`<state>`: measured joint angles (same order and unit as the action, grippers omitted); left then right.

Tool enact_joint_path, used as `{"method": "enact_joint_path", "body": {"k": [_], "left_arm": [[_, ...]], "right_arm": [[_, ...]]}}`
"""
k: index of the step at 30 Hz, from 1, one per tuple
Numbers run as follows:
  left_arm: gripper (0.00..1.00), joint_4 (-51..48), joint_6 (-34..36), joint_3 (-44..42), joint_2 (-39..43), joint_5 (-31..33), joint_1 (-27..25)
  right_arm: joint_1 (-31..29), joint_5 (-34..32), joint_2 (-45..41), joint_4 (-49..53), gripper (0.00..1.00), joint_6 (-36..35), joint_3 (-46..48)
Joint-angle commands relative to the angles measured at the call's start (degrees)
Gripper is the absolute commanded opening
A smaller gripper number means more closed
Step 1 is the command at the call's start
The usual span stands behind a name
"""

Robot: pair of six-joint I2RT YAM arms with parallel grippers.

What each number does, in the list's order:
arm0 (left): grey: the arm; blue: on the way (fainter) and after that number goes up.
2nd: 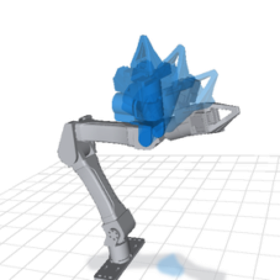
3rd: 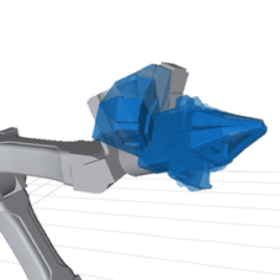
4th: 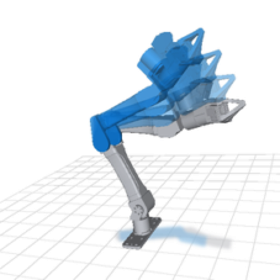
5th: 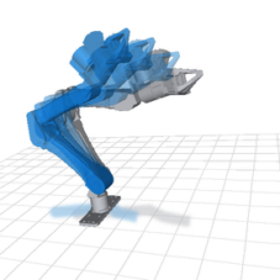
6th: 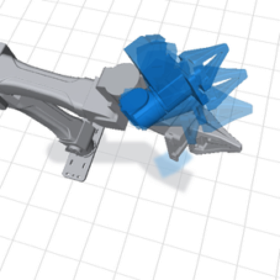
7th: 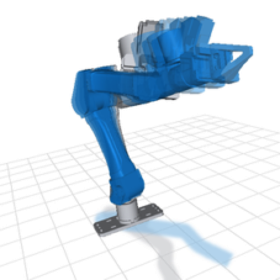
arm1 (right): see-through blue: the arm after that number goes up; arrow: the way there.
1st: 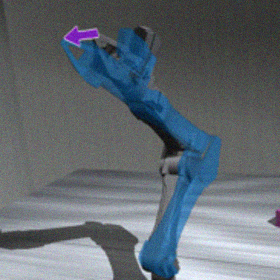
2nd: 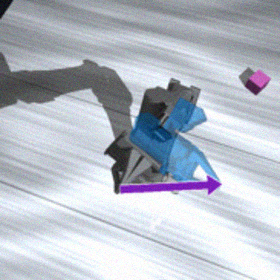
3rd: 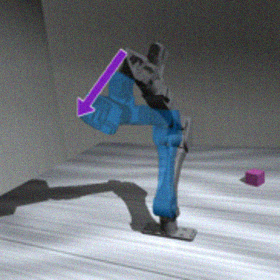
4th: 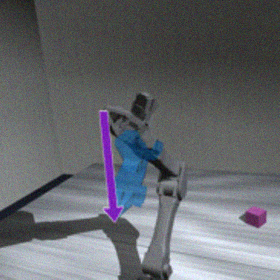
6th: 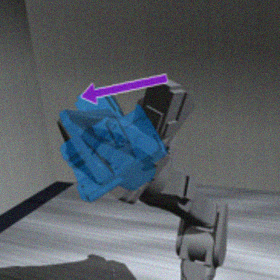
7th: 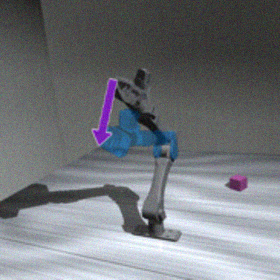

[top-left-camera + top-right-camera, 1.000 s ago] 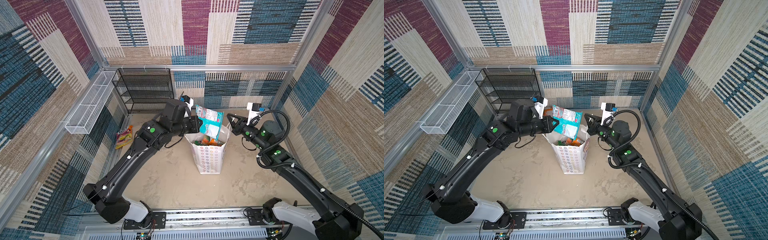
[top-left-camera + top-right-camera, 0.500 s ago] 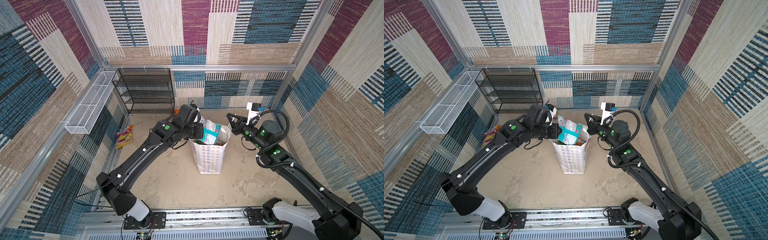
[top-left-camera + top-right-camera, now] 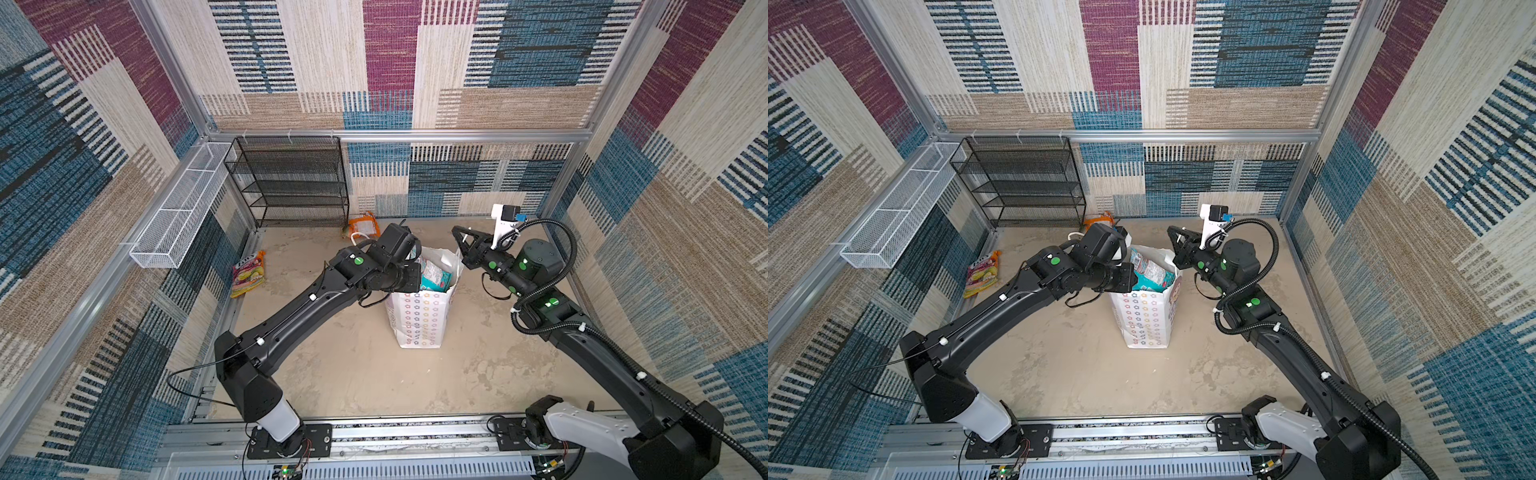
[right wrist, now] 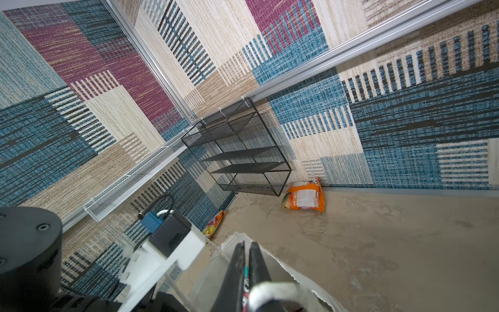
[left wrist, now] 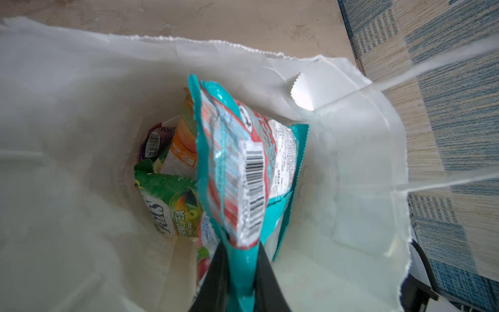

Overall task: Place the snacks into the paper bag
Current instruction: 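Lower the teal packet into the bag and open the left gripper, then raise the left gripper out of the bag and draw it back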

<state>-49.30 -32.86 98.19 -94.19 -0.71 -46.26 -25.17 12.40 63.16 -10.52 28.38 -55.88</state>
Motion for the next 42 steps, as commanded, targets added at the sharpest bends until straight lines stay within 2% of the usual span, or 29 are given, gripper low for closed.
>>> {"method": "enact_joint_path", "body": {"k": [1,8,14,18,23,26,32,34,36,37,40,42], "left_arm": [[0.04,1.22,-0.86,1.37,-2.31,-1.68,0.04],[0.07,1.14,-0.89,2.82,-7.26,-4.92,-0.03],[0.17,0.35,-0.76,2.19,-7.78,-5.18,-0.15],[0.30,0.01,-0.62,2.65,-6.18,-5.61,-0.21],[0.49,0.07,0.12,3.63,-2.20,-5.85,-0.79],[0.64,0.07,0.75,3.75,0.52,-5.75,-0.91],[0.70,-1.97,2.42,3.49,5.75,-1.84,-0.90],[0.77,-2.33,2.76,3.08,7.71,-0.52,-0.80],[0.91,-2.43,3.26,2.71,9.74,0.30,-0.79],[0.94,-2.63,3.50,2.58,10.66,0.69,-0.85],[1.00,-3.41,4.20,2.02,13.76,3.52,-0.84],[0.99,-4.00,4.65,0.96,16.27,6.70,-0.64]], "right_arm": [[-0.09,-0.10,-0.65,-1.87,0.09,-0.25,-0.42],[-0.06,-0.25,-2.01,0.67,0.08,-1.44,1.40],[-0.06,-2.39,-6.42,0.16,0.07,-2.90,7.46],[-0.12,-5.08,-9.44,-0.13,0.08,-4.49,10.39],[-0.06,-5.19,-9.78,-1.08,0.09,-5.05,11.54],[-0.10,-5.24,-8.93,-1.08,0.08,-5.05,11.66],[-0.10,-5.45,-8.35,-1.98,0.08,-5.20,12.34],[-0.06,-5.53,-8.16,-2.22,0.08,-5.23,12.58],[-0.08,-5.33,-7.96,-2.22,0.08,-5.27,12.50],[-0.06,-5.27,-7.84,-2.30,0.08,-5.28,12.58],[-0.06,-5.12,-8.00,-2.40,0.08,-5.35,12.65],[-0.07,-5.02,-8.18,-2.56,0.08,-5.40,12.75]]}}
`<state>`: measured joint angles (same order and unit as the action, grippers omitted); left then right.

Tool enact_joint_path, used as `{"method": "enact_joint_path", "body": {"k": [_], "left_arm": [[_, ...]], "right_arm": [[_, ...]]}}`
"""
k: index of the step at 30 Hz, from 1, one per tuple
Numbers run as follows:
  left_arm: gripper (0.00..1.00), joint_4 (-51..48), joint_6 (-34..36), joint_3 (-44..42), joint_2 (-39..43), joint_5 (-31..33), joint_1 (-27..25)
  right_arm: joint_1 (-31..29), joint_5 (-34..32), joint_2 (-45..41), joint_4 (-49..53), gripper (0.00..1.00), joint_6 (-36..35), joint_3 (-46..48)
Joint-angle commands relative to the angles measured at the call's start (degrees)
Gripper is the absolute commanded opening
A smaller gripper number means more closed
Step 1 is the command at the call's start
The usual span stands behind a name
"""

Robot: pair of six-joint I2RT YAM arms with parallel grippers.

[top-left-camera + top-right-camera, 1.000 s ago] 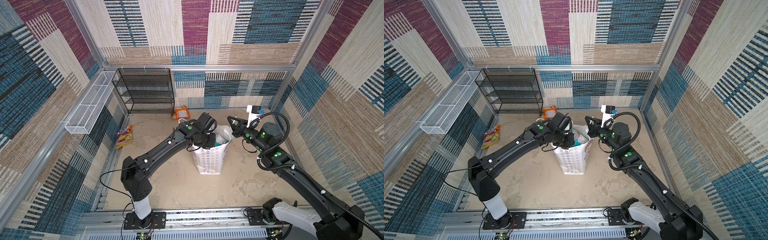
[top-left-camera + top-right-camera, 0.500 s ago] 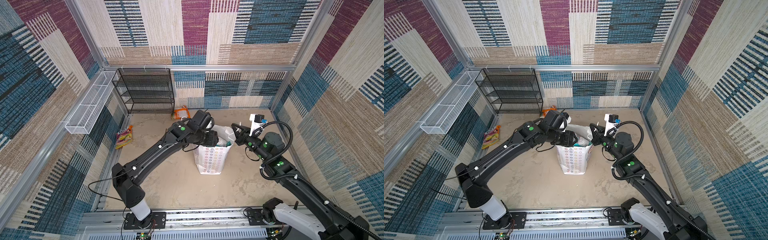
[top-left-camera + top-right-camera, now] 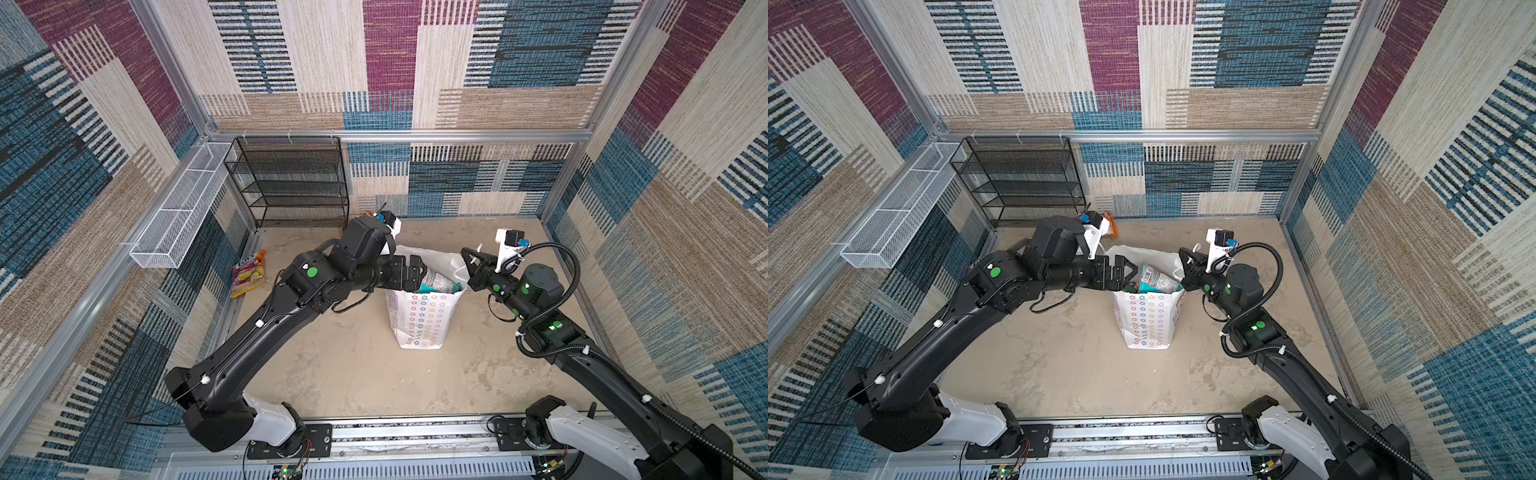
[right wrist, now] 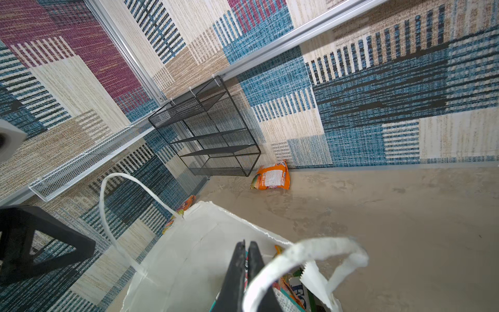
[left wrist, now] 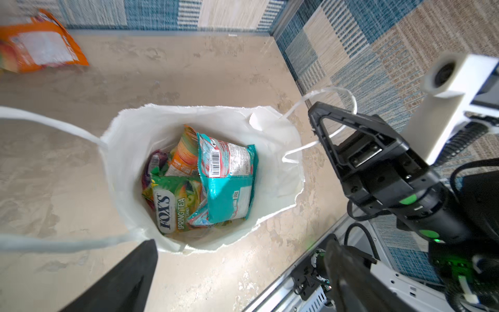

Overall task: Place the snacks into the paper bag
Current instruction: 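Raise the left gripper out of the bag and draw it back, then move the left gripper to the orange packet beside the wire rack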

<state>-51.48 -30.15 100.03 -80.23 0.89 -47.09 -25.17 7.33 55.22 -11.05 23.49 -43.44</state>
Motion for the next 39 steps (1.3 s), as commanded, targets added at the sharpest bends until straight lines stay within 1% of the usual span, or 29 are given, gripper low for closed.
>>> {"method": "enact_joint_path", "body": {"k": [1,5,9,11,15,17,20,23,27,29,33,35,39], "left_arm": [[0.99,-1.96,2.01,-1.45,3.43,6.53,0.24],[0.99,-1.65,0.81,-6.31,9.40,11.55,1.79],[0.99,2.01,-2.47,-15.44,17.00,15.04,5.20],[0.99,4.75,-4.73,-20.97,20.88,14.69,8.28],[0.99,12.90,-9.56,-33.27,27.75,10.66,16.43],[0.99,18.32,-11.32,-39.28,29.98,10.11,18.89],[0.99,27.65,-12.75,-47.07,30.96,9.03,20.84],[0.99,37.04,-13.97,-52.93,28.73,8.01,21.91],[1.00,48.47,-12.53,-57.58,21.03,8.74,22.04],[0.99,53.94,-11.36,-58.47,15.62,8.85,22.04],[0.99,59.98,-10.01,-55.55,3.83,7.57,22.07],[0.98,62.00,-9.51,-52.15,-3.15,6.74,22.09],[0.97,64.57,-10.07,-44.89,-15.30,7.09,22.29]], "right_arm": [[-0.06,0.13,-0.20,-2.20,0.08,-0.51,0.50],[-0.06,0.32,0.04,-2.62,0.08,-0.55,0.70],[-0.06,0.66,0.70,-2.75,0.08,-0.49,0.69],[-0.06,0.75,0.89,-2.76,0.08,-0.50,0.62],[-0.07,0.76,1.03,-2.84,0.08,-0.47,0.70],[-0.06,0.77,1.19,-2.84,0.08,-0.51,0.66],[-0.06,0.67,1.54,-2.82,0.08,-0.60,0.68],[-0.06,0.68,1.66,-2.93,0.08,-0.60,0.76],[-0.06,0.02,2.03,-3.10,0.08,-0.78,0.94],[-0.06,0.05,2.42,-3.10,0.08,-0.84,0.83],[-0.06,-0.10,3.14,-3.19,0.08,-0.82,0.86],[-0.06,-0.11,3.32,-3.24,0.08,-0.89,0.84],[-0.06,-0.57,3.41,-3.01,0.08,-1.17,0.77]]}}
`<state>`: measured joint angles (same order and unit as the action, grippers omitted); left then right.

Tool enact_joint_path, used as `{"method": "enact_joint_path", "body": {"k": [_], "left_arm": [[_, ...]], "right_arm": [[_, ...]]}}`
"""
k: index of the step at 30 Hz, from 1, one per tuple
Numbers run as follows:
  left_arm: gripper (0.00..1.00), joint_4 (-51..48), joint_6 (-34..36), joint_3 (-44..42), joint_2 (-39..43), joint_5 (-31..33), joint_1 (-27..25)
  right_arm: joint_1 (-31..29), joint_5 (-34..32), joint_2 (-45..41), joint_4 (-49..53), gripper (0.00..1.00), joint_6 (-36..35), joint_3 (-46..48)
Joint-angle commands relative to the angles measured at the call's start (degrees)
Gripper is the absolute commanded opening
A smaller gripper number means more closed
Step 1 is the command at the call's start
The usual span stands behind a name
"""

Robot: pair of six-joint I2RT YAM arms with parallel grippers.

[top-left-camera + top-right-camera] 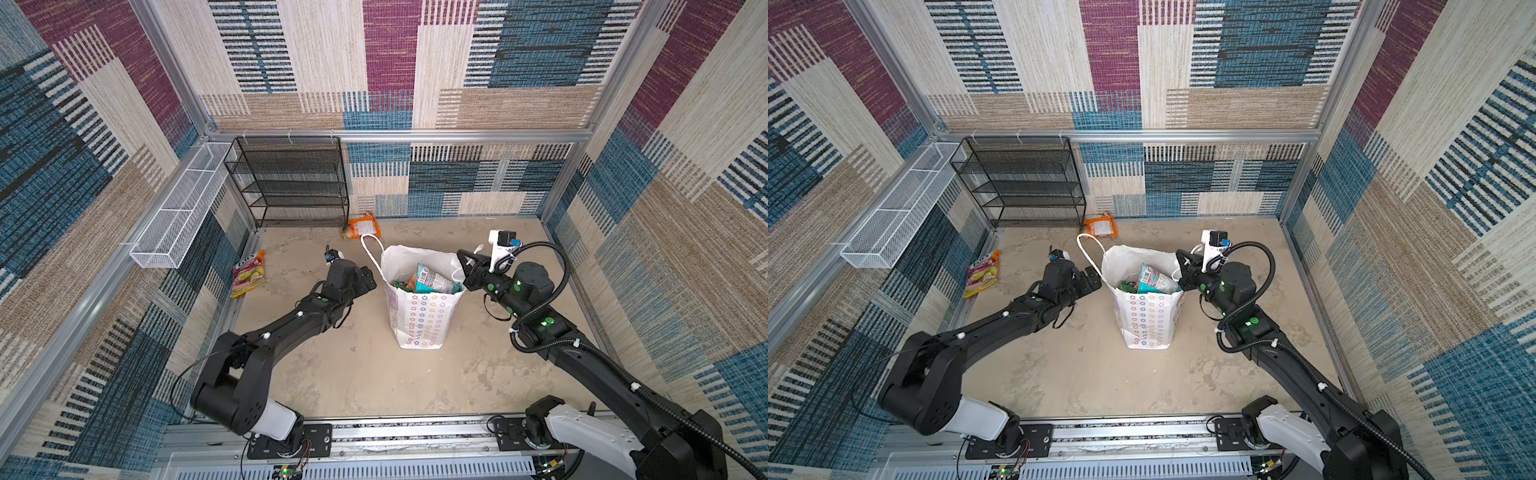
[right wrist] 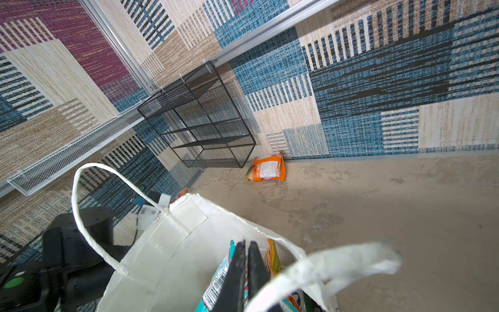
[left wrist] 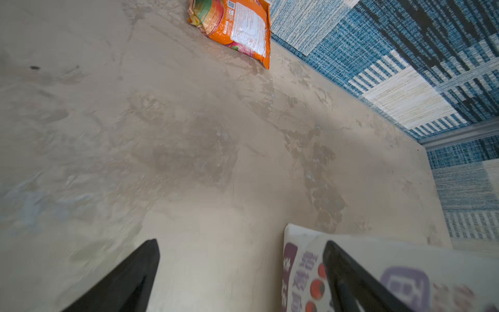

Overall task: Place the snacks into the paper bag
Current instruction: 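Move the left gripper to the orange packet beside the wire rack, then grasp the orange packet's edge with the left gripper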

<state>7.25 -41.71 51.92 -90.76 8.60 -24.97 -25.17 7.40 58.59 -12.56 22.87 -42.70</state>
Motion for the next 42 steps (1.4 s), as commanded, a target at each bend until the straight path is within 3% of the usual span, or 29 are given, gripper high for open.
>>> {"method": "enact_joint_path", "body": {"k": [1,11,18,30,36,42], "left_arm": [[0.96,6.27,0.88,5.49,-7.77,-0.73,0.32],[0.84,8.04,-15.07,27.74,-32.77,-3.05,3.77],[0.79,7.87,-21.32,42.49,-45.89,-3.32,5.98],[0.76,-4.18,-26.47,64.24,-58.71,-1.87,7.31],[0.72,-9.56,-31.07,68.96,-61.56,2.01,7.31],[0.54,-7.72,-34.49,71.71,-64.58,3.56,7.67]], "right_arm": [[-0.06,-0.89,0.08,-1.51,0.08,-0.70,0.04],[-0.10,-1.97,1.22,-1.43,0.08,-1.24,-0.02],[-0.06,-2.32,1.33,-1.44,0.08,-1.59,-0.02],[-0.06,-3.14,1.09,-1.07,0.08,-2.00,-0.27],[-0.06,-3.25,1.27,-1.07,0.08,-2.08,-0.27],[-0.06,-3.44,1.38,-0.98,0.08,-2.04,-0.22]]}}
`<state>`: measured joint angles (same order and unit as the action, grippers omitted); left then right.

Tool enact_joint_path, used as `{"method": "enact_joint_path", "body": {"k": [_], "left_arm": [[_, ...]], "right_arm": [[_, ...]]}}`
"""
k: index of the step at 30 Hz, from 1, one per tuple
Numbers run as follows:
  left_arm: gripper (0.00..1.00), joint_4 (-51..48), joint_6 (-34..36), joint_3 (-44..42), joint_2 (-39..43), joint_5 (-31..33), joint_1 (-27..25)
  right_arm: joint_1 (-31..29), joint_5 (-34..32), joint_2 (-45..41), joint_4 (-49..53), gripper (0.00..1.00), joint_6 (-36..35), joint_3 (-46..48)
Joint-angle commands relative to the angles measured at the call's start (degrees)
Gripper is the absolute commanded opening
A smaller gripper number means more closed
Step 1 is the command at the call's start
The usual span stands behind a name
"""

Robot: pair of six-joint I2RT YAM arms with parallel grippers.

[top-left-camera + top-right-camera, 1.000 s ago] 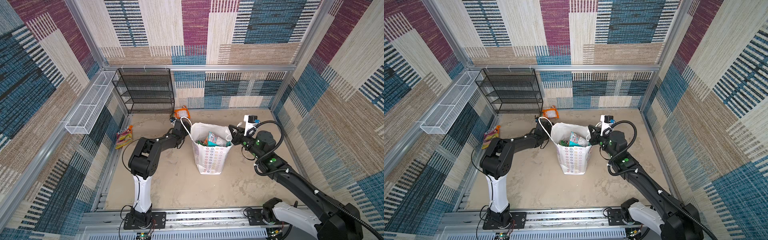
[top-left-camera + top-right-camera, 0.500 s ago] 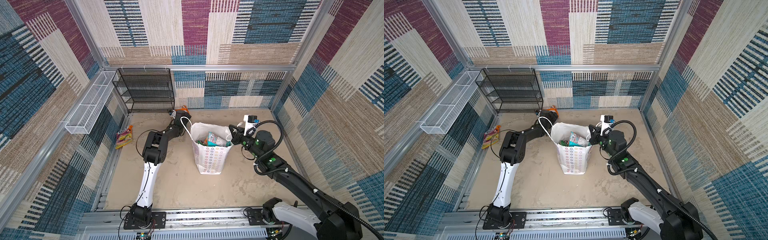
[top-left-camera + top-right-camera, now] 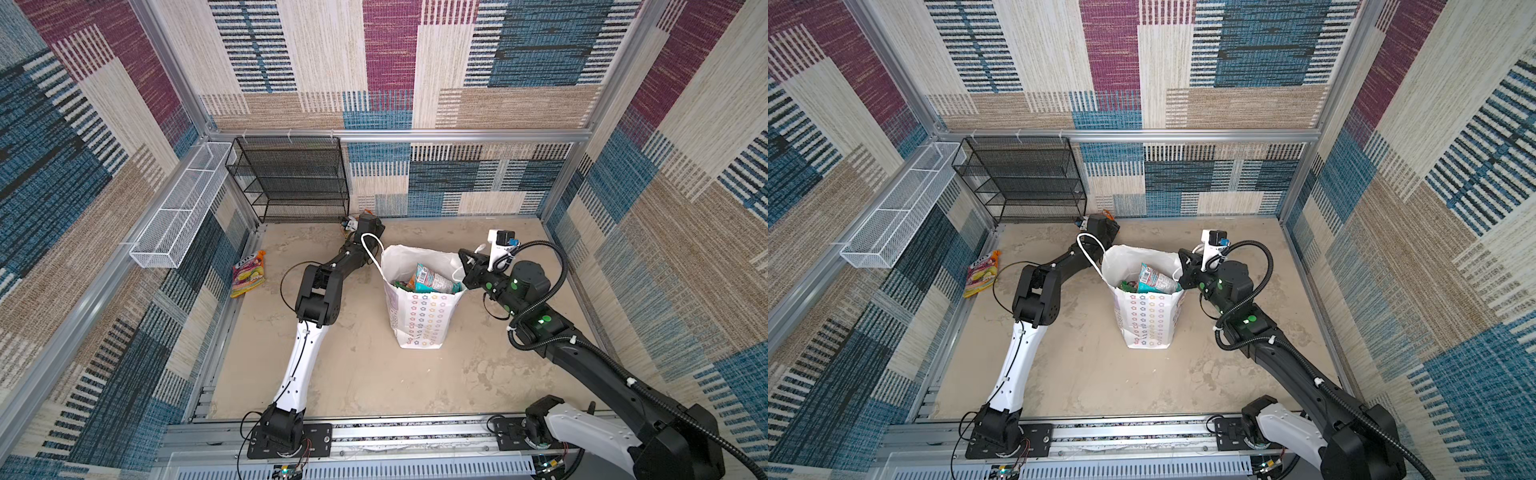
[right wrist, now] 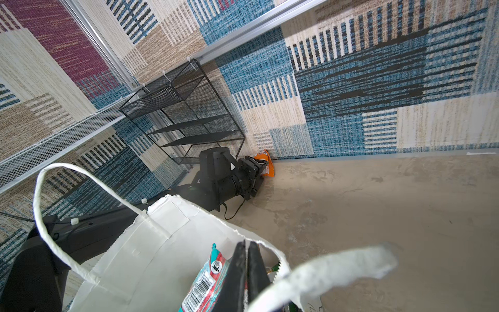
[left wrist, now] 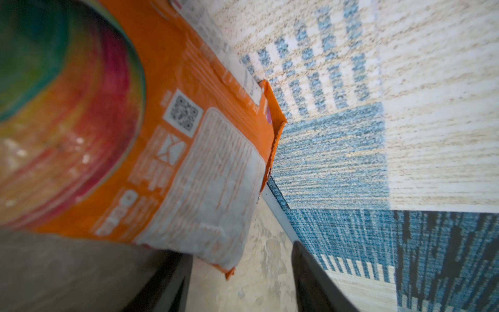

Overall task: Place the snacks into the paper bag
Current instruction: 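Grasp the orange packet's edge with the left gripper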

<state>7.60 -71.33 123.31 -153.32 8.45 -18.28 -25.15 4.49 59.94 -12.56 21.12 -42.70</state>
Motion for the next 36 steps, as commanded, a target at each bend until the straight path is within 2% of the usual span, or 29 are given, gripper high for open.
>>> {"method": "enact_joint_path", "body": {"k": [1,5,8,14,24,36], "left_arm": [[0.52,-7.87,-5.32,0.64,-2.45,3.87,1.07],[0.37,-6.85,-6.58,0.56,-2.95,5.22,1.23],[0.21,-5.32,-7.01,0.02,-2.82,5.14,1.64],[0.00,3.69,-5.79,-7.33,0.65,4.52,1.94],[0.00,18.02,-4.39,-28.61,12.42,1.93,1.67],[0.00,32.01,-1.66,-57.63,32.51,-3.67,1.37]], "right_arm": [[-0.08,-0.53,0.02,-0.98,0.08,-0.44,-0.20],[-0.08,-0.45,0.28,-1.07,0.08,-0.32,-0.23],[-0.12,-0.22,0.43,-1.15,0.08,-0.38,-0.27],[-0.08,-0.03,0.48,-1.15,0.08,-0.34,-0.28],[-0.08,0.35,0.47,-1.15,0.08,-0.20,-0.34],[-0.08,1.11,0.44,-1.41,0.08,-0.01,-0.23]]}}
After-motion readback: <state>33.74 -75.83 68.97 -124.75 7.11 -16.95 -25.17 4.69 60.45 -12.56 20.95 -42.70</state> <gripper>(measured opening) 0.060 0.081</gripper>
